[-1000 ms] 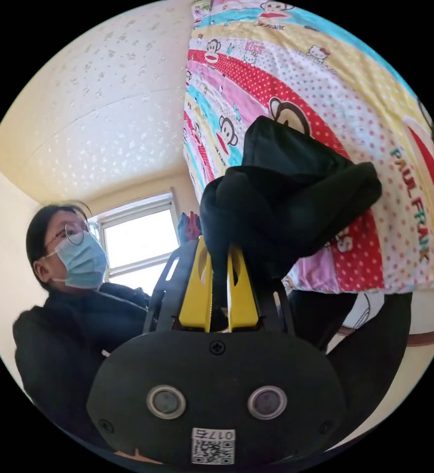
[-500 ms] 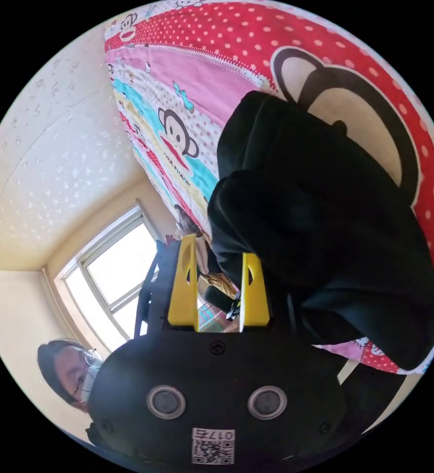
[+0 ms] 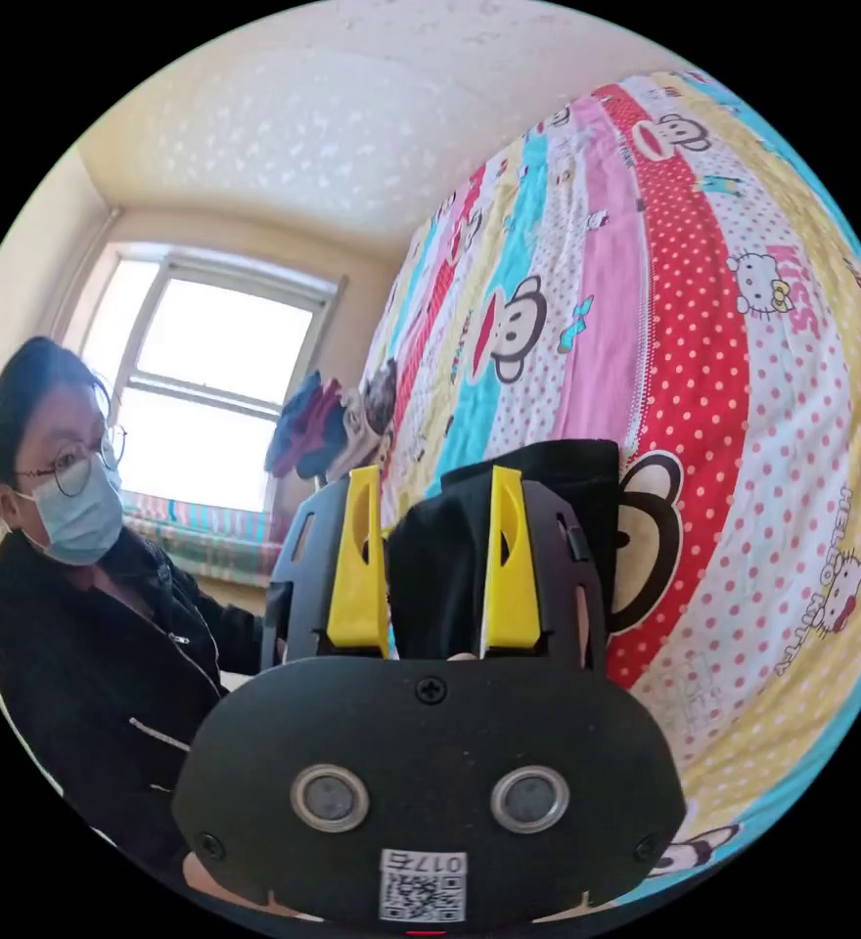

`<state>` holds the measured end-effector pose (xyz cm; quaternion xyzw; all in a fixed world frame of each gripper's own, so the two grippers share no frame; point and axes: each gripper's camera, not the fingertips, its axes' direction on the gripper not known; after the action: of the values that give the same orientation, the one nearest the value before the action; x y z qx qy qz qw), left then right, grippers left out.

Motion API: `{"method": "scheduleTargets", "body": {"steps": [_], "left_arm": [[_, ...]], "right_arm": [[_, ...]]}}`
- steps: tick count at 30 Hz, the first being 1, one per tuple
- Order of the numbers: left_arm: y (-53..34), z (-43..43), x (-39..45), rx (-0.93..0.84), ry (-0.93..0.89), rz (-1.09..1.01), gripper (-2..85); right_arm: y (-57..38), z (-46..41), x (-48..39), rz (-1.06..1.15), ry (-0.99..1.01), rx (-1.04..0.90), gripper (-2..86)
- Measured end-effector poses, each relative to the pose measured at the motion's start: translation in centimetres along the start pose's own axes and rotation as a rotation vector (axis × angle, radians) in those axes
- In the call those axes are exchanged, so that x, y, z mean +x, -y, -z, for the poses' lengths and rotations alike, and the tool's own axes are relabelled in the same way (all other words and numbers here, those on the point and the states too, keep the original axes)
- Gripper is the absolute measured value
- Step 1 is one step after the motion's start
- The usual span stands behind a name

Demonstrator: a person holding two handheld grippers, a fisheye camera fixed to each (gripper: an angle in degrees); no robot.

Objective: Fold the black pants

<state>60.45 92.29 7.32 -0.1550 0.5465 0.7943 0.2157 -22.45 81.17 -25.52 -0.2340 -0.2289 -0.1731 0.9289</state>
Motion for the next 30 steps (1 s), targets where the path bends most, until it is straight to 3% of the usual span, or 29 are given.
{"method": "scheduleTargets", "body": {"steps": [6,11,16,20,27,30], "left_arm": [[-3.1,2.1,-3.6,0.077,-0.110,0.138,11.2],[-5.4,5.1,-5.1,0.192,-0.139,0.214,12.0],[-3.7,2.6,-4.5,0.092,-0.179,0.219,12.5],[-3.0,0.1,-5.2,0.116,-0.258,0.273,5.4],[-0.1,2.7,0.6,0.111,-0.280,-0.008,4.6],[1.8,1.6,-0.2,0.083,-0.216,0.014,4.7]], "right_arm": [[0.3,-4.2,-0.4,-0.012,-0.156,-0.155,13.0],[-0.2,-3.3,-2.9,-0.059,-0.240,-0.094,14.1],[-0.5,-4.4,-3.0,-0.092,-0.375,-0.179,13.0],[-0.8,-5.4,-3.1,-0.069,-0.257,-0.170,5.7],[-1.9,0.7,-5.1,-0.084,-0.128,0.003,3.4],[-1.7,1.2,-3.4,-0.105,-0.111,0.049,3.2]]}}
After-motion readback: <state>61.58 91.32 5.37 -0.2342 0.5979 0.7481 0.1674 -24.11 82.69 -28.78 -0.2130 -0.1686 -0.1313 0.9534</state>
